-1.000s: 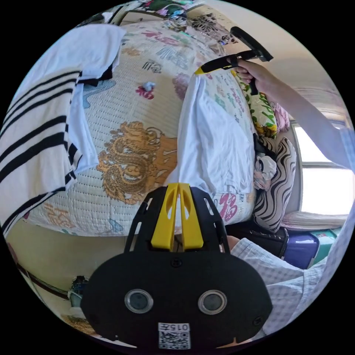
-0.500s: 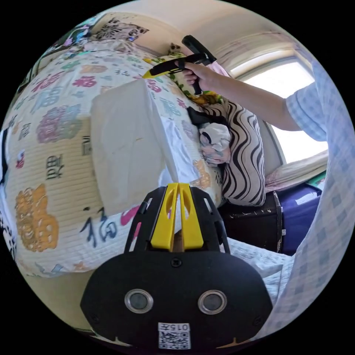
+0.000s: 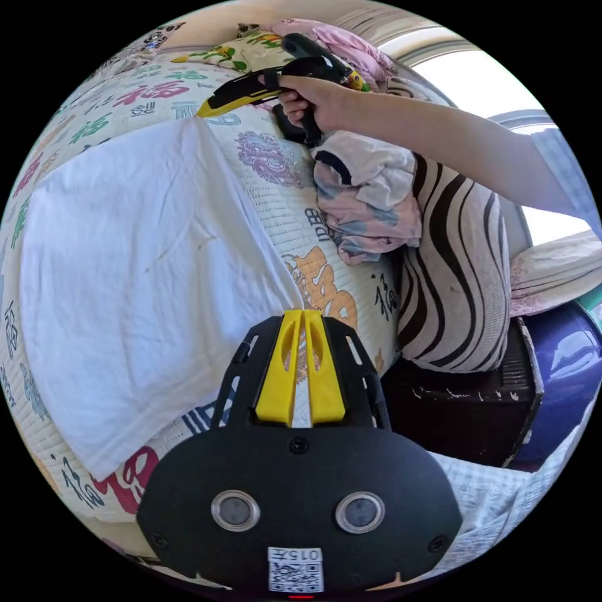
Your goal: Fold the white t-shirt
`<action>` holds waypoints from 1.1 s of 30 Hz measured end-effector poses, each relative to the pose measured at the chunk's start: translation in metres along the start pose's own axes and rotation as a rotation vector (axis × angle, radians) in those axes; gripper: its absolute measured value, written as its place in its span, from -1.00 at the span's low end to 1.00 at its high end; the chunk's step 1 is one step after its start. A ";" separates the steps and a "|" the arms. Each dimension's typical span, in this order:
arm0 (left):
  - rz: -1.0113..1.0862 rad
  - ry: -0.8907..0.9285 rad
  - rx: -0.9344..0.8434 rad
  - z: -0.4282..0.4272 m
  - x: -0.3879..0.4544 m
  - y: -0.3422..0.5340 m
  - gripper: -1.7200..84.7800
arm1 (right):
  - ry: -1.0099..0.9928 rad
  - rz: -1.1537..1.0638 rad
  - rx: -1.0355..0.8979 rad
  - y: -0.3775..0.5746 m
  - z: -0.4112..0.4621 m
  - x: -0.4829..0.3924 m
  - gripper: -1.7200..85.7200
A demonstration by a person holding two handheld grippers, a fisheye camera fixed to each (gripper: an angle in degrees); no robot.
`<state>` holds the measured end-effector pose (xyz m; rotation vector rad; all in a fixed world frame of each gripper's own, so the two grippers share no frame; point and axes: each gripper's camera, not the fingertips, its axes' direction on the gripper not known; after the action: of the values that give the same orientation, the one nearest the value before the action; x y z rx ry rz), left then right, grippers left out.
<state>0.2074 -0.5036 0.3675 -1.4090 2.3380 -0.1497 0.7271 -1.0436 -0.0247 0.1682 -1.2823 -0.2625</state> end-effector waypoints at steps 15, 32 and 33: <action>0.030 0.028 -0.134 -0.021 -0.021 -0.034 -0.97 | 0.058 -0.097 -0.026 0.037 -0.022 -0.030 -0.97; -0.072 0.011 -0.036 -0.070 -0.143 -0.053 -0.88 | 0.122 0.269 0.048 0.104 -0.083 0.023 -0.94; -0.109 0.003 0.012 -0.085 -0.165 -0.063 -0.85 | 0.101 0.274 0.070 0.106 -0.085 0.027 -0.93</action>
<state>0.2937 -0.4010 0.5104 -1.5321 2.2592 -0.1961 0.8267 -0.9516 0.0048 0.0635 -1.1993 0.0255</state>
